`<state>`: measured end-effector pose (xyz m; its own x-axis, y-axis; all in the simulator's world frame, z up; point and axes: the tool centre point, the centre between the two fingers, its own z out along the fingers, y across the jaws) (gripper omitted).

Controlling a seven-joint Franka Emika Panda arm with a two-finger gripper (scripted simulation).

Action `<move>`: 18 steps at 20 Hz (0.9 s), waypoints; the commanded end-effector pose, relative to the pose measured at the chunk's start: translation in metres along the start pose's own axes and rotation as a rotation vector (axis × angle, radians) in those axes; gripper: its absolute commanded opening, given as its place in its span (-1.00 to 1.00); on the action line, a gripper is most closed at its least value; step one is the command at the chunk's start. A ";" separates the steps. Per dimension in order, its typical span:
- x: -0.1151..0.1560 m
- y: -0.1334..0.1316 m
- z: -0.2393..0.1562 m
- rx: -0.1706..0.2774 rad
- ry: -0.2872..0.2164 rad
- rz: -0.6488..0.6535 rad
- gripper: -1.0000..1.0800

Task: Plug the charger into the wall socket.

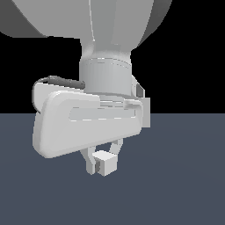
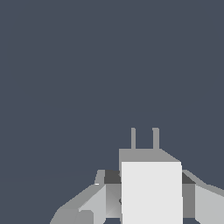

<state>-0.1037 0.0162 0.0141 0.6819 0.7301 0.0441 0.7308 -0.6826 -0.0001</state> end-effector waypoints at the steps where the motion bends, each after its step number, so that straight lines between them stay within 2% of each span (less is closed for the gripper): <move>1: 0.003 0.003 -0.002 -0.001 0.001 0.027 -1.00; 9: 0.019 0.021 -0.015 -0.008 0.002 0.192 -1.00; 18: 0.038 0.058 -0.037 -0.020 0.003 0.480 -1.00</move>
<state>-0.0434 0.0065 0.0489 0.9236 0.3805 0.0469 0.3810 -0.9246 -0.0018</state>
